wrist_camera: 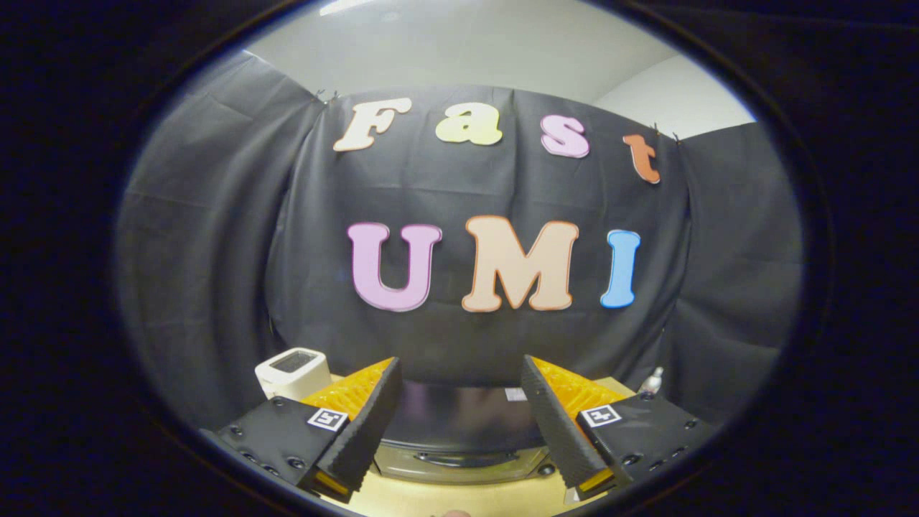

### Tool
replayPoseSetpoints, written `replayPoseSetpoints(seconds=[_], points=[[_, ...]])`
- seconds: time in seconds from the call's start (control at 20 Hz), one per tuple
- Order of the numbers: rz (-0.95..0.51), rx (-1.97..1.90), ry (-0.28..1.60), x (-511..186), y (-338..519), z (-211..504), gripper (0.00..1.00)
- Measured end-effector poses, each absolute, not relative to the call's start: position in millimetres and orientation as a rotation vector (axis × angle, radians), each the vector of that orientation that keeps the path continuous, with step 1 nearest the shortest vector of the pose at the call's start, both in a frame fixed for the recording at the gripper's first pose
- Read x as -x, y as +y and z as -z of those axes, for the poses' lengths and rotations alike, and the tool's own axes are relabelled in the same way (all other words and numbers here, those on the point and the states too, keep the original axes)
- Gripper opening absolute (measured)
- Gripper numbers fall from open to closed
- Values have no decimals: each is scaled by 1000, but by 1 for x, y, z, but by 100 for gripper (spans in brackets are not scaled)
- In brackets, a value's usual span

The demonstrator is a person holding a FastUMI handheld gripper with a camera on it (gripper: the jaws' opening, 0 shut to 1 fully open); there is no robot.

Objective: Open the toaster oven, put the food inside, and close the toaster oven door.

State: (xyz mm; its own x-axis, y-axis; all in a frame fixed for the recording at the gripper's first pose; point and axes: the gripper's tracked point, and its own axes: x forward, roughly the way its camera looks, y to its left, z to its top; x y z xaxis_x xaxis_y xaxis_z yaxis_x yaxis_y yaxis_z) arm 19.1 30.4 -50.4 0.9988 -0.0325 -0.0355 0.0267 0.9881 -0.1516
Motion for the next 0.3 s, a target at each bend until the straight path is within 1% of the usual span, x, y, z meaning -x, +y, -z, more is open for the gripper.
replayPoseSetpoints(seconds=[0.3], points=[[33, 109, -55, -13, 21, 3, 100]])
